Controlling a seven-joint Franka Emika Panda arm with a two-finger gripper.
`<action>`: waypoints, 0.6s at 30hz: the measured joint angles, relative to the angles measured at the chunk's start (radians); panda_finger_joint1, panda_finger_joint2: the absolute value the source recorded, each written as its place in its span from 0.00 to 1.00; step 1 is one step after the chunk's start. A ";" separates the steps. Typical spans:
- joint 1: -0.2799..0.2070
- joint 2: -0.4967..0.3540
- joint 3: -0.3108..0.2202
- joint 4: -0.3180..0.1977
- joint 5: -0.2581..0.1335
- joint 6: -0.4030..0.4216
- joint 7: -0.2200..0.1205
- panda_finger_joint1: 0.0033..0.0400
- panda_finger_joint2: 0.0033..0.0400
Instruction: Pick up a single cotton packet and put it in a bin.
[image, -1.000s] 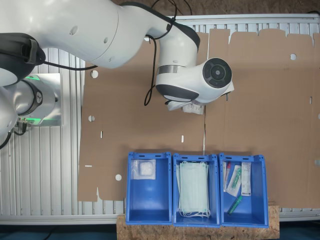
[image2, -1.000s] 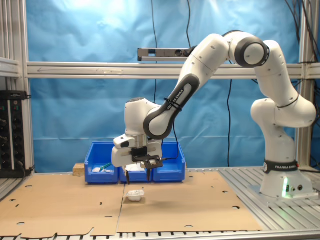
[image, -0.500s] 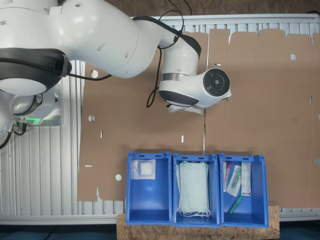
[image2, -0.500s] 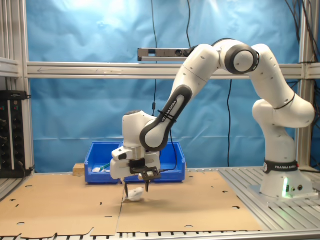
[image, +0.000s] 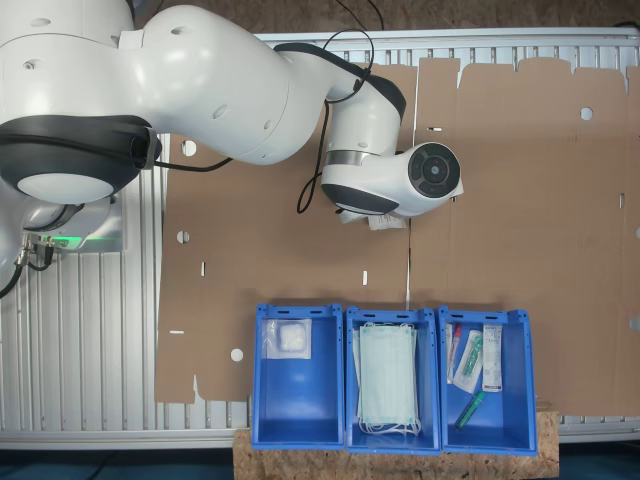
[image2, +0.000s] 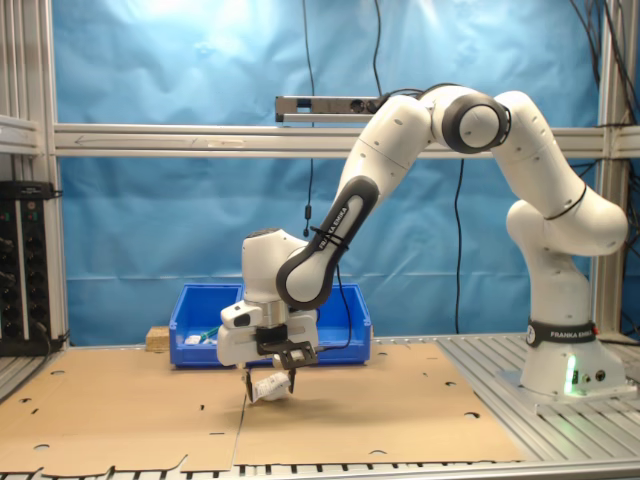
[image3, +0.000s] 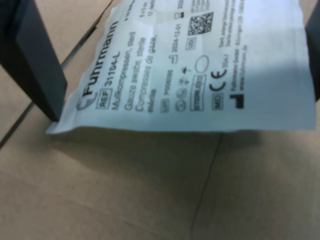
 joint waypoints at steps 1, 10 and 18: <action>-0.001 0.000 0.001 0.000 0.000 0.000 0.000 1.00 1.00; -0.008 0.000 0.008 0.002 0.001 0.003 0.000 1.00 1.00; -0.012 0.000 0.008 0.003 0.001 0.006 0.000 1.00 1.00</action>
